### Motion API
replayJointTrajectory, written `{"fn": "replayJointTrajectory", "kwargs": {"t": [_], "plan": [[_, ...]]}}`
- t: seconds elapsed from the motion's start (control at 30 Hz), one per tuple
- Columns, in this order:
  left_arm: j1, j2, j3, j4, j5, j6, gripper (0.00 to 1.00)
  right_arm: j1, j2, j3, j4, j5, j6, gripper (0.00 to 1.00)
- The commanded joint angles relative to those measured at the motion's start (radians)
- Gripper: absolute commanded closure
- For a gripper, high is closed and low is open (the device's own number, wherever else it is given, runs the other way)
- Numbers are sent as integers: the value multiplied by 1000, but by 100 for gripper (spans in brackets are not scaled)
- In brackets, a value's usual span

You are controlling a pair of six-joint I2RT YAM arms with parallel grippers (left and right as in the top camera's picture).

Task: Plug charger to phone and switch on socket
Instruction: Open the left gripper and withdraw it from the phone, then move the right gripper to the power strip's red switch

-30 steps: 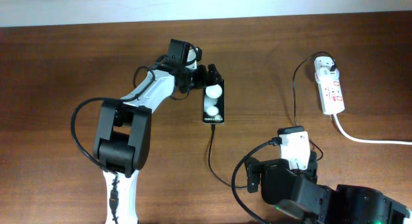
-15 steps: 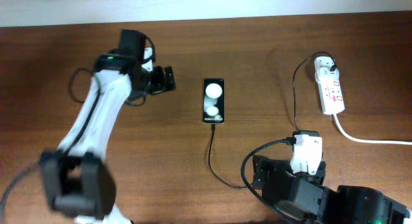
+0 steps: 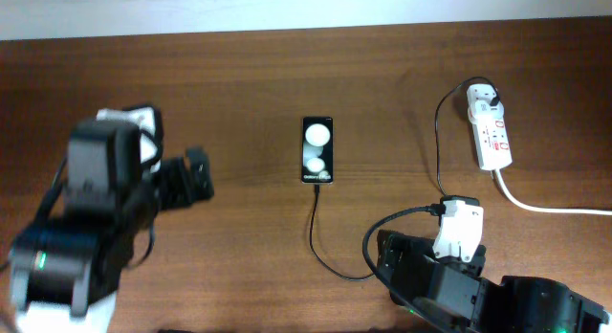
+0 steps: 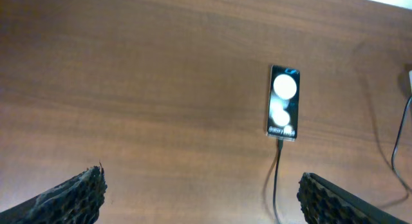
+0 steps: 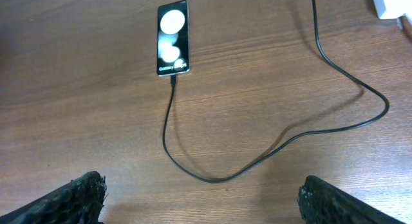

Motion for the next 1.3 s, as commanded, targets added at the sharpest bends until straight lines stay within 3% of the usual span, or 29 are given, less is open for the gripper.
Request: {"fn": "replayJointTrajectory", "kwargs": {"t": [0.0, 0.33, 0.37, 0.4, 0.43, 0.53, 0.63, 0.73, 1.07, 1.27], "plan": [[-3, -125, -51, -51, -26, 12, 1, -3, 10, 7, 0, -4, 8, 1], [-3, -217, -51, -274, -23, 12, 1, -4, 125, 7, 1, 14, 9, 4], [-3, -224, -51, -281, -23, 12, 1, -4, 145, 7, 0, 14, 9, 18], [-3, -240, -51, -284, -23, 12, 1, -4, 180, 7, 1, 10, 15, 43], [-3, -264, -51, -284, -23, 12, 1, -4, 208, 7, -2, 6, 52, 55], [-3, -322, -51, -285, -23, 12, 1, -6, 240, 7, -14, 6, 115, 79], [-3, -416, -51, -285, -23, 12, 1, -61, 260, 7, -21, -35, 133, 90], [-3, -513, -51, -291, -23, 12, 1, -144, 262, 7, -49, -64, 132, 95], [-2, -693, -51, -373, -22, 11, 1, -376, 262, 7, -138, -114, 132, 96], [-2, -716, -51, -374, -18, 11, 1, -652, 262, 7, -145, -140, 23, 96]]}}
